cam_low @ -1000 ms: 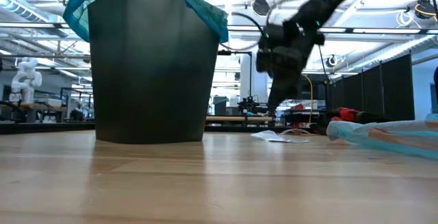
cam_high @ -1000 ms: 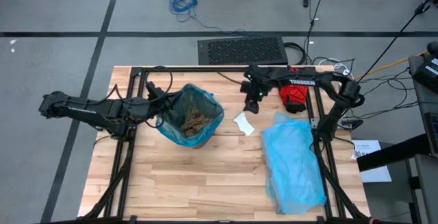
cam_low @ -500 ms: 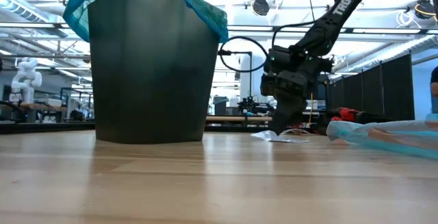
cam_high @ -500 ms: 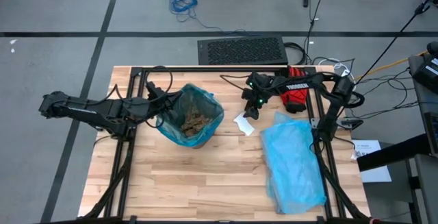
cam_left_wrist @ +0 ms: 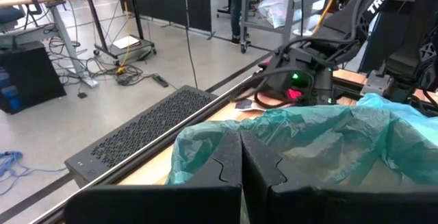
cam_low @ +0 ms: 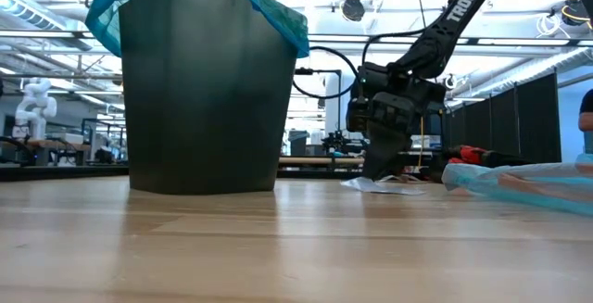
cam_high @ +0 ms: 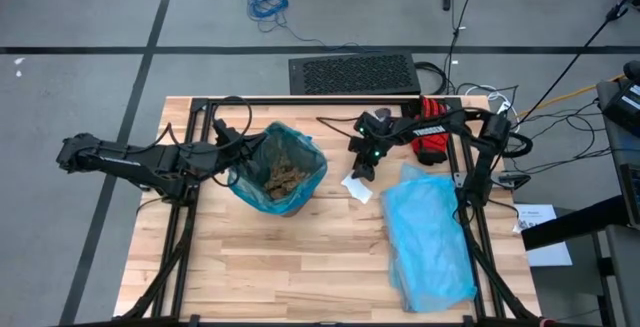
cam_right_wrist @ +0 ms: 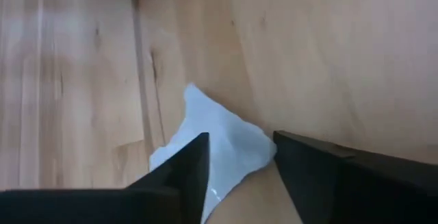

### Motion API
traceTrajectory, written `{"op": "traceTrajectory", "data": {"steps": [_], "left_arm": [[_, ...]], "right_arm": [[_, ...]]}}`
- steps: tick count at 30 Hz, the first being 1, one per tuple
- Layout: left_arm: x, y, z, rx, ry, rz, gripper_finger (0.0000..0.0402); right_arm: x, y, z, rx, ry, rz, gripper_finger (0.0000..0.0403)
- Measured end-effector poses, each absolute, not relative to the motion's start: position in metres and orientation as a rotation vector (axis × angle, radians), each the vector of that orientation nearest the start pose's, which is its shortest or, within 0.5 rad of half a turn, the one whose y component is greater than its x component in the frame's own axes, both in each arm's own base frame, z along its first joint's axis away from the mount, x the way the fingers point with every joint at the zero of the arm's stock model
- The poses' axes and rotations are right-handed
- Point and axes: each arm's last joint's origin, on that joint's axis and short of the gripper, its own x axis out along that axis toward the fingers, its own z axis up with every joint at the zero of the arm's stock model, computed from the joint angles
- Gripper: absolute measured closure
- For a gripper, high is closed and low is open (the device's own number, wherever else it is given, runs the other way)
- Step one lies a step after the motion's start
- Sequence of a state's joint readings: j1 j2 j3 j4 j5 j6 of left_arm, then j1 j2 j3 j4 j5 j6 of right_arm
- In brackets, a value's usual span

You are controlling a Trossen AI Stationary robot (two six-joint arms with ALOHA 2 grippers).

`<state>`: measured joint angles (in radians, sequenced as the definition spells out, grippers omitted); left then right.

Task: Place trash/remove bag and relplace
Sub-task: Put the white paper into the trash bin

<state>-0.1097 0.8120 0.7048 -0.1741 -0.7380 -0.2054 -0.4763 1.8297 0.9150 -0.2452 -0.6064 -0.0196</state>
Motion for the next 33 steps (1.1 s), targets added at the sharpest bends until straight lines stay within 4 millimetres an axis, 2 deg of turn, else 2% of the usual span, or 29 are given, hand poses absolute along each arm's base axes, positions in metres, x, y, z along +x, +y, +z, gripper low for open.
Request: {"op": "traceTrajectory", "data": {"steps": [3,7,11,14,18,20,24,27,30,33], "left_arm": [[0.175,0.000,0.304,-0.080,0.195,0.648,0.0401],[0.175,0.000,0.304,-0.082,0.195,0.648,0.0401],[0.174,0.001,0.304,-0.128,0.168,0.702,0.0401],[0.173,0.003,0.304,-0.138,0.153,0.746,0.0401],[0.173,0.003,0.304,-0.139,0.153,0.746,0.0401],[0.173,0.002,0.304,-0.139,0.154,0.741,0.0401],[0.173,0.002,0.304,-0.140,0.154,0.739,0.0401],[0.173,0.002,0.304,-0.139,0.155,0.738,0.0401],[0.174,0.002,0.304,-0.140,0.154,0.737,0.0401],[0.174,0.002,0.304,-0.139,0.155,0.736,0.0401]], "right_arm": [[0.295,-0.128,0.117,0.548,1.014,0.094,0.0302],[0.296,-0.126,0.116,0.530,1.036,0.045,0.0383],[0.297,-0.122,0.122,0.556,1.060,0.032,0.0399],[0.297,-0.114,0.135,0.548,1.076,0.060,0.0402],[0.301,-0.117,0.187,0.432,0.942,-0.002,0.0403],[0.297,-0.118,0.211,0.378,0.921,-0.068,0.0403],[0.286,-0.118,0.276,0.246,0.799,-0.179,0.0403],[0.280,-0.116,0.318,0.179,0.690,-0.251,0.0403],[0.280,-0.108,0.361,0.120,0.545,-0.247,0.0403],[0.286,-0.098,0.390,0.049,0.428,-0.204,0.0403]]}}
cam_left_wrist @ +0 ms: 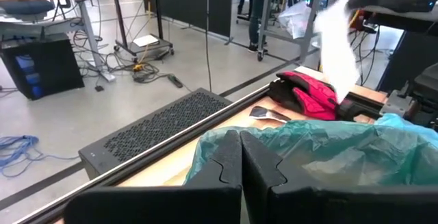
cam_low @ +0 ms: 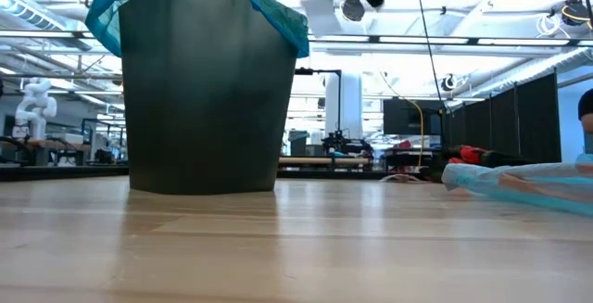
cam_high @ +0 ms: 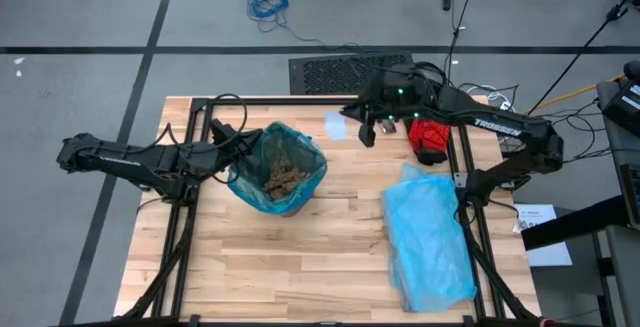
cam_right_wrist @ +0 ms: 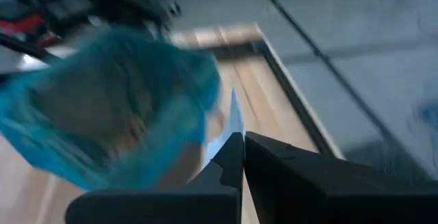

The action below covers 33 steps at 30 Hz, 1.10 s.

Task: Place trash/remove bag and relplace
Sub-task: Put the white paper into the trash bin, then put the black paper into the trash bin

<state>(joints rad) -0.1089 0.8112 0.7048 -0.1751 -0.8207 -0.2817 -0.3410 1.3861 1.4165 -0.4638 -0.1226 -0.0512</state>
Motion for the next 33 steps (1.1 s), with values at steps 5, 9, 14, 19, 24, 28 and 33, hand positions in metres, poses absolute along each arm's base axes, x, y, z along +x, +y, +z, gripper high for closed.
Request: {"op": "traceTrajectory", "data": {"steps": [5,9,14,19,24,28,33], "left_arm": [[0.174,0.002,0.304,-0.139,0.156,0.736,0.0401],[0.173,0.002,0.304,-0.138,0.155,0.739,0.0401],[0.173,0.003,0.304,-0.137,0.154,0.744,0.0401],[0.173,0.003,0.304,-0.135,0.157,0.745,0.0401],[0.172,0.003,0.302,-0.123,0.184,0.749,0.0401],[0.172,0.003,0.300,-0.117,0.196,0.750,0.0401],[0.172,0.003,0.301,-0.118,0.194,0.750,0.0401]], "right_arm": [[0.308,-0.079,0.415,-0.022,0.258,-0.121,0.0403],[0.338,-0.066,0.410,-0.049,0.263,-0.056,0.0403],[0.381,-0.056,0.389,-0.046,0.320,0.016,0.0403],[0.410,-0.054,0.361,-0.018,0.438,0.061,0.0398],[0.417,-0.055,0.355,-0.009,0.491,0.062,0.0353],[0.415,-0.054,0.356,-0.011,0.493,0.063,0.0290],[0.395,-0.054,0.375,-0.080,0.505,0.070,0.0221]]}}
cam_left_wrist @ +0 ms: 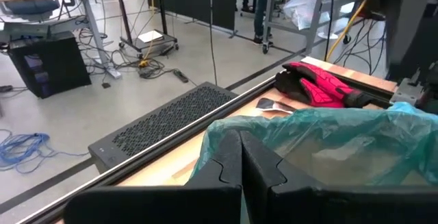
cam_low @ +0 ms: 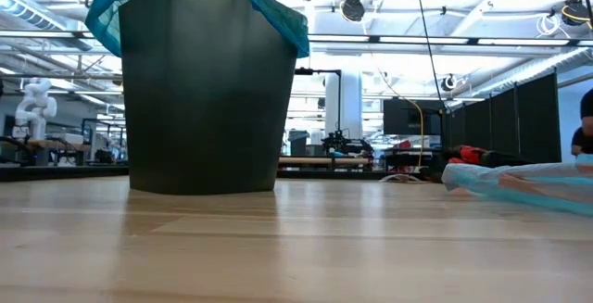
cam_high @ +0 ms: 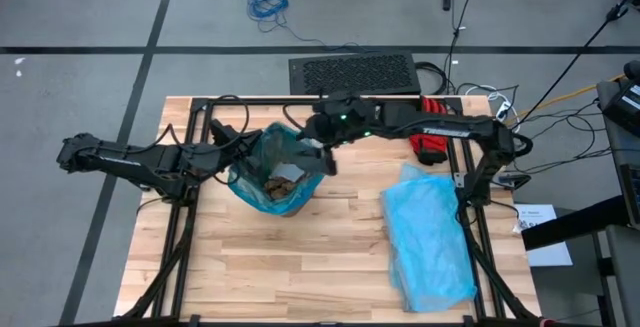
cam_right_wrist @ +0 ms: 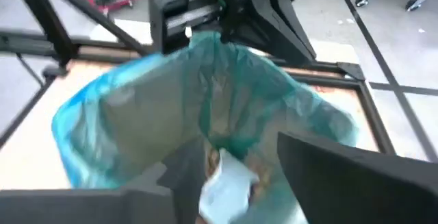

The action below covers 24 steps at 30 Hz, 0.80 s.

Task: Place trash/remove bag and relplace
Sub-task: Put the black paper into the trash bin

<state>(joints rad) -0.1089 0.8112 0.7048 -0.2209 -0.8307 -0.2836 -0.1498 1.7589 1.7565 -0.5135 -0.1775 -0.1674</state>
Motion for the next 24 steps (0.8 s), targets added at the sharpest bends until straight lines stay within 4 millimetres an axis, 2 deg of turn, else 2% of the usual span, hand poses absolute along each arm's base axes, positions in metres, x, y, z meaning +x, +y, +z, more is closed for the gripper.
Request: {"op": "traceTrajectory", "data": {"steps": [2,5,9,13,17,24], "left_arm": [[0.172,0.003,0.300,-0.118,0.194,0.750,0.0401],[0.172,0.003,0.300,-0.117,0.196,0.748,0.0401],[0.172,0.003,0.300,-0.115,0.200,0.747,0.0401],[0.172,0.003,0.300,-0.115,0.201,0.744,0.0401],[0.172,0.003,0.300,-0.115,0.202,0.741,0.0401],[0.172,0.003,0.300,-0.114,0.204,0.742,0.0401]], "right_arm": [[0.378,-0.056,0.383,-0.098,0.560,0.019,0.0215],[0.349,-0.063,0.392,-0.147,0.682,-0.116,0.0230],[0.323,-0.088,0.386,-0.104,0.844,-0.240,0.0269],[0.306,-0.117,0.356,-0.022,0.977,-0.317,0.0294],[0.290,-0.141,0.315,0.043,1.064,-0.383,0.0300],[0.257,-0.167,0.248,0.156,1.155,-0.493,0.0298]]}}
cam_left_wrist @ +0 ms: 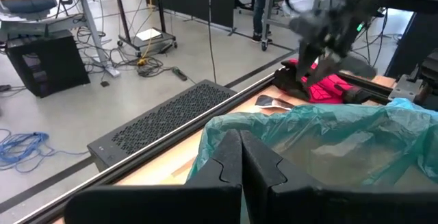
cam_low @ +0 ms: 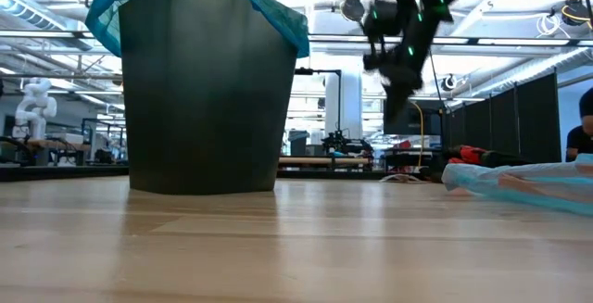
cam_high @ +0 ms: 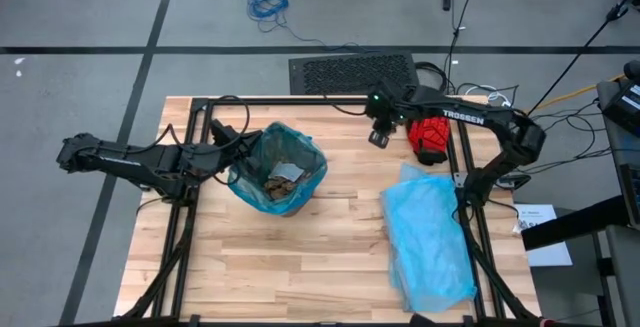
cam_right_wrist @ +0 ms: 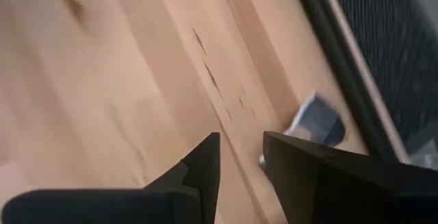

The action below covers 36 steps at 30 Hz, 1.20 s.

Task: Place trash/remove bag and relplace
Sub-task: Put the black paper into the trash bin

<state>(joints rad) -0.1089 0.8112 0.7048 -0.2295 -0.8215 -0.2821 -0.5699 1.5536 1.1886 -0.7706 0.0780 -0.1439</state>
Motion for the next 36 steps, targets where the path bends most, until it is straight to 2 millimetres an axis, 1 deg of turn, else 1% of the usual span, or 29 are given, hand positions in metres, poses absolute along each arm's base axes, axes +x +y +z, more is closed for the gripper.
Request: {"op": "traceTrajectory", "data": {"steps": [2,6,10,14,21,23,26,29,32,34,36], "left_arm": [[0.172,0.003,0.300,-0.114,0.205,0.742,0.0401],[0.172,0.003,0.300,-0.114,0.204,0.741,0.0401],[0.172,0.003,0.300,-0.114,0.204,0.741,0.0401],[0.172,0.003,0.300,-0.114,0.204,0.741,0.0401],[0.172,0.003,0.300,-0.114,0.204,0.741,0.0401],[0.172,0.003,0.300,-0.114,0.204,0.742,0.0401],[0.172,0.003,0.300,-0.114,0.204,0.741,0.0401],[0.172,0.003,0.300,-0.114,0.204,0.742,0.0401],[0.172,0.003,0.299,-0.112,0.208,0.742,0.0401],[0.172,0.003,0.299,-0.108,0.217,0.743,0.0401],[0.172,0.003,0.298,-0.107,0.221,0.742,0.0401]], "right_arm": [[0.249,-0.170,0.228,0.184,1.171,-0.514,0.0297],[0.235,-0.168,0.190,0.187,1.196,-0.573,0.0297],[0.226,-0.164,0.169,0.137,1.218,-0.648,0.0280],[0.225,-0.165,0.163,0.094,1.191,-0.704,0.0240],[0.230,-0.169,0.162,0.048,1.136,-0.697,0.0156],[0.231,-0.170,0.159,0.043,1.137,-0.694,0.0139],[0.234,-0.172,0.151,0.043,1.154,-0.692,0.0123],[0.236,-0.175,0.141,0.026,1.185,-0.731,0.0121],[0.236,-0.178,0.132,0.026,1.208,-0.801,0.0131],[0.235,-0.181,0.129,0.044,1.208,-0.852,0.0149],[0.233,-0.184,0.128,0.059,1.204,-0.915,0.0183]]}}
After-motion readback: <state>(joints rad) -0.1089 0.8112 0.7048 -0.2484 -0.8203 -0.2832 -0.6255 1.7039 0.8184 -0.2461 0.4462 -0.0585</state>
